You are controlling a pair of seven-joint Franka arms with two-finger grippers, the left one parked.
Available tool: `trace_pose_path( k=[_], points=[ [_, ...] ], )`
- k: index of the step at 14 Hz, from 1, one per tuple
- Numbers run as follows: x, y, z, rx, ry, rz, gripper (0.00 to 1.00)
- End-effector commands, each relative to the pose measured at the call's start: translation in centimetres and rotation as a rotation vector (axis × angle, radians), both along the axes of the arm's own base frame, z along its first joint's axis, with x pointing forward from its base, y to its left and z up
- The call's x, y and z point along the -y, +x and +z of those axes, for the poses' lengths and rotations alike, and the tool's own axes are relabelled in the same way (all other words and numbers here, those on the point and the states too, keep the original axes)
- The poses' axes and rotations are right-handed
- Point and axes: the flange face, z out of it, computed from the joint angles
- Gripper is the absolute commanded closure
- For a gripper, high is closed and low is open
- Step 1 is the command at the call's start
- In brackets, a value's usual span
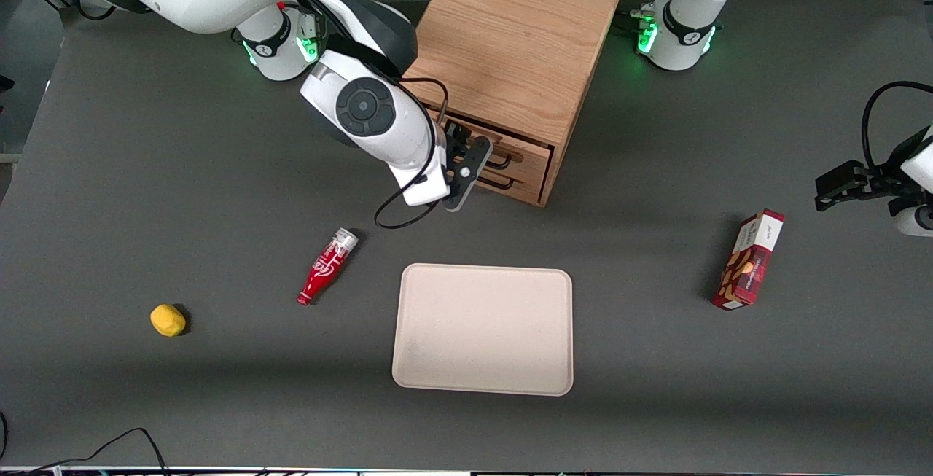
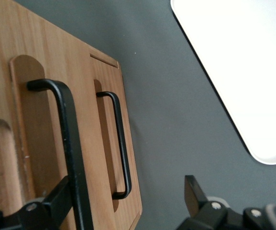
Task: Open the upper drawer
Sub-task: 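Pull the upper drawer out by its handle with the right gripper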
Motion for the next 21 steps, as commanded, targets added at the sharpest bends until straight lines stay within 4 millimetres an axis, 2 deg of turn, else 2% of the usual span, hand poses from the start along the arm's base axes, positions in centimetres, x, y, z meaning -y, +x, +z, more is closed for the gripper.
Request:
trace_pose_path(
  k=[1,4,8,13,18,21],
  points=[
    [0.3,1.1,-0.5,0.044,-0.004,0.043,0.00],
    [1.8,2.6,-0.4,0.063,-0.007,0.043,0.00],
    [4.2,6.1,0.7,0.123,0.001,-0.011,0.00],
    [6.6,9.8,-0.3,0.256,0.030,-0.013,0.00],
    [8.2,11.5,-0.9,0.298,0.035,-0.049,0.00],
    [8.9,12.3,-0.5,0.317,0.044,-0.070,0.00]
  ],
)
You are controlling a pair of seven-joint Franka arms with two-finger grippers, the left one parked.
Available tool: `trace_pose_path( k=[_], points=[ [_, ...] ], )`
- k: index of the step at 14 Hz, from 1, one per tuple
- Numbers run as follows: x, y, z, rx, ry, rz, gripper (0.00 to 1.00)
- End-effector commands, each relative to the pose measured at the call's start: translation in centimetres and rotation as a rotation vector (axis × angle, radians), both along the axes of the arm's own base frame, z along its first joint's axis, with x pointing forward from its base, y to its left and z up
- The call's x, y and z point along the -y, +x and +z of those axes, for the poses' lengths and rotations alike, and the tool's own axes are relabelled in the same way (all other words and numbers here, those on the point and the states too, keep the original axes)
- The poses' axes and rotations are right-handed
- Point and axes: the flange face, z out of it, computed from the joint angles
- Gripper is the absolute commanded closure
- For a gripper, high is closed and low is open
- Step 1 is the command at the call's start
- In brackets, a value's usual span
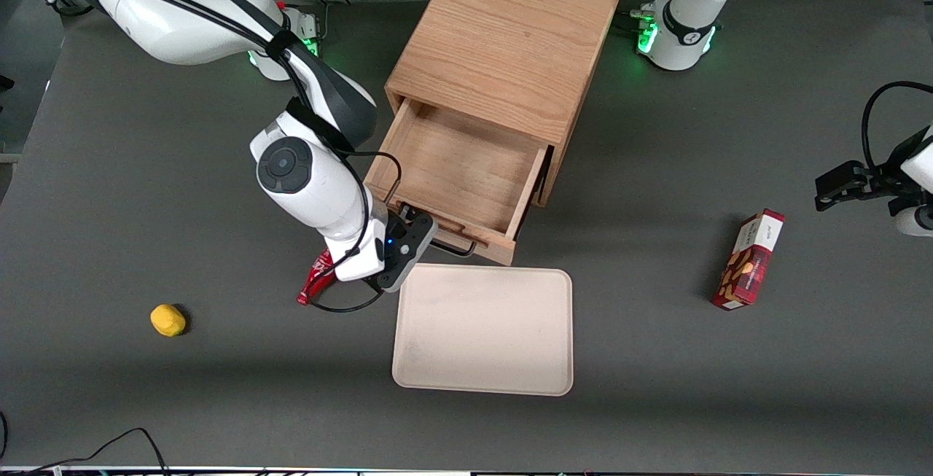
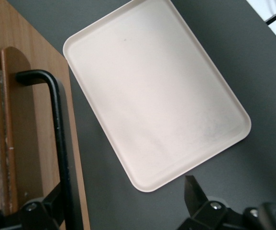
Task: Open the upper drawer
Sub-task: 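Pull the upper drawer out by its handle with the right gripper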
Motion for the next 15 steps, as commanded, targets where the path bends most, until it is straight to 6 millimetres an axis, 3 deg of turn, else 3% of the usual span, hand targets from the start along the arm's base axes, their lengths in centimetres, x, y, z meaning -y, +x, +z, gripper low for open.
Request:
trace_pose_path(
  k=[1,9,15],
  points=[
    [1.0,1.5,0.5,0.043,-0.010,-0.010,0.00],
    [1.8,2.3,1.4,0.006,0.058,-0.062,0.00],
    [2.5,2.8,4.0,-0.055,0.128,-0.094,0.00]
  ],
)
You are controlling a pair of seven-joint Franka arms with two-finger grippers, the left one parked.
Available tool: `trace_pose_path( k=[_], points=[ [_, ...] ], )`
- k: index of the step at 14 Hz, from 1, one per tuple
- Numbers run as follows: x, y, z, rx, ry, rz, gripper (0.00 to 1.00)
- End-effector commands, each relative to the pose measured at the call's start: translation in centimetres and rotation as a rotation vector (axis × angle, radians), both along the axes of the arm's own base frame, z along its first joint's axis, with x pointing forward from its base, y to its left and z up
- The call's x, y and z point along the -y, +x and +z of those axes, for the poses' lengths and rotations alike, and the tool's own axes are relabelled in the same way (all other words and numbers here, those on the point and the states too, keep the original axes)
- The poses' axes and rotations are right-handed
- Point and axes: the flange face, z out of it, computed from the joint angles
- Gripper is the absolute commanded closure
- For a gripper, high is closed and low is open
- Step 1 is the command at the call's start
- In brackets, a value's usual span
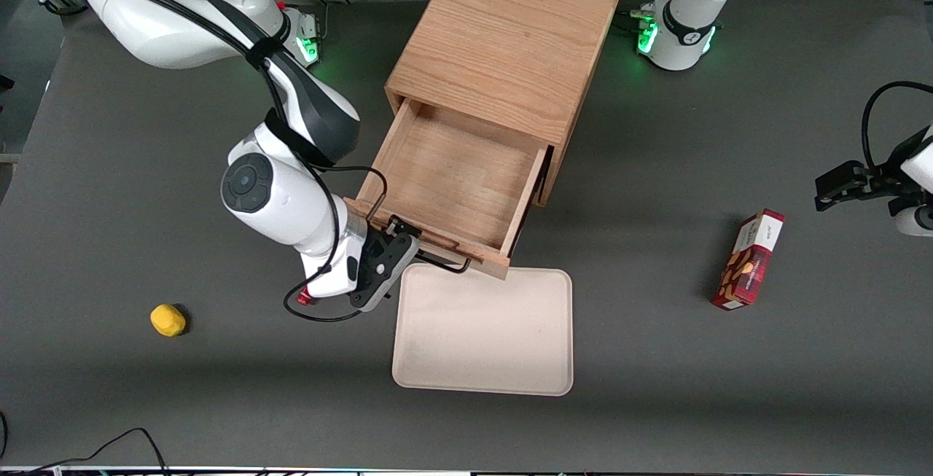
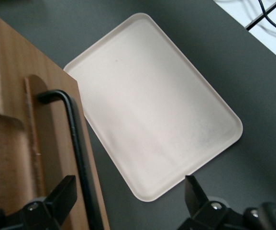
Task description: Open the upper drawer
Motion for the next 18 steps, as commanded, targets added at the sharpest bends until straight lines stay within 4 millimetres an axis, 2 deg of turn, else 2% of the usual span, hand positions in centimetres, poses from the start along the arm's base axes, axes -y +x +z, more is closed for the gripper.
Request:
trace_pose_path(
  k=[1,4,6,9,11,13,15,16,18],
  points=[
    [0.8,0.5,3.1,-0.020,0.025,0.015,0.00],
    [4.4,0.2,9.8,0.026,0.005,-0.032,0.00],
    [7.2,-0.5,12.5,-0.006,0.036,-0.088,0.00],
    [14.7,-2.4,16.4,-0.061,-0.084,-0.201,0.00],
    [20.4,-4.6,18.2,-0.130,-0.147,-0.379,0.00],
    [24.8,-7.4,20.8,-0.166,-0.180,-0.588,0.00],
    [28.6,-10.3,22.1,-0.198,-0.220,-0.770,0.00],
    [30.5,-11.5,22.2,-0.203,-0.230,-0.819,0.00],
    [32.1,-12.5,22.1,-0.208,-0.240,-0.847,0.00]
  ],
)
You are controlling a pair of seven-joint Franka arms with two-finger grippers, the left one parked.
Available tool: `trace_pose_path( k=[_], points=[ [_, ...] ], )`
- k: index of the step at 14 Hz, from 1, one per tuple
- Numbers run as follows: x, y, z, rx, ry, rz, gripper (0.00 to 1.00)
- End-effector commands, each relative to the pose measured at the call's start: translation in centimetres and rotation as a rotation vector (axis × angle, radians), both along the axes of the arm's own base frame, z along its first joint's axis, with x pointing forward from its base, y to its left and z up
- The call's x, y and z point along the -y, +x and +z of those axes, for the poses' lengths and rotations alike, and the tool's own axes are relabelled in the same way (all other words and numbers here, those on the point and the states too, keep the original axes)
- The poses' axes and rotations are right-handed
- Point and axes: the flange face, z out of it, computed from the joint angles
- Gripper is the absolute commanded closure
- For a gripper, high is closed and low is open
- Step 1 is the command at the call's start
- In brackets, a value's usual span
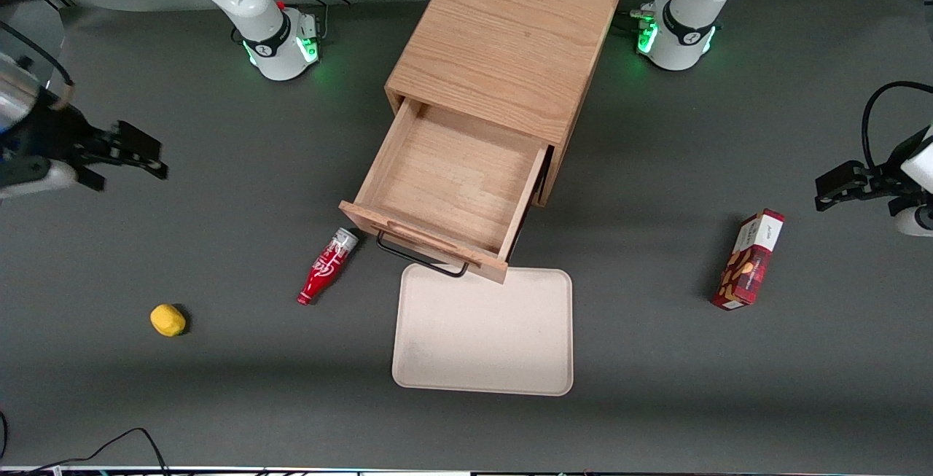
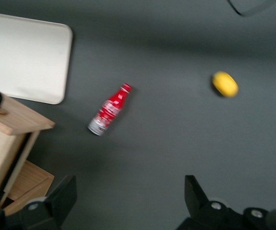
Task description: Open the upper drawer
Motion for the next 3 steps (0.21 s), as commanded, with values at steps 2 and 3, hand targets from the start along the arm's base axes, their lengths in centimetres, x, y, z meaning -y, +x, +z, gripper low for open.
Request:
trace_pose_path(
  k=[2,3],
  points=[
    [1.27,-2.17,-0.84,-0.009,-0.028,-0.071,0.00],
    [1.19,-2.19,-0.85,-0.011,-0.028,-0.073,0.00]
  ],
)
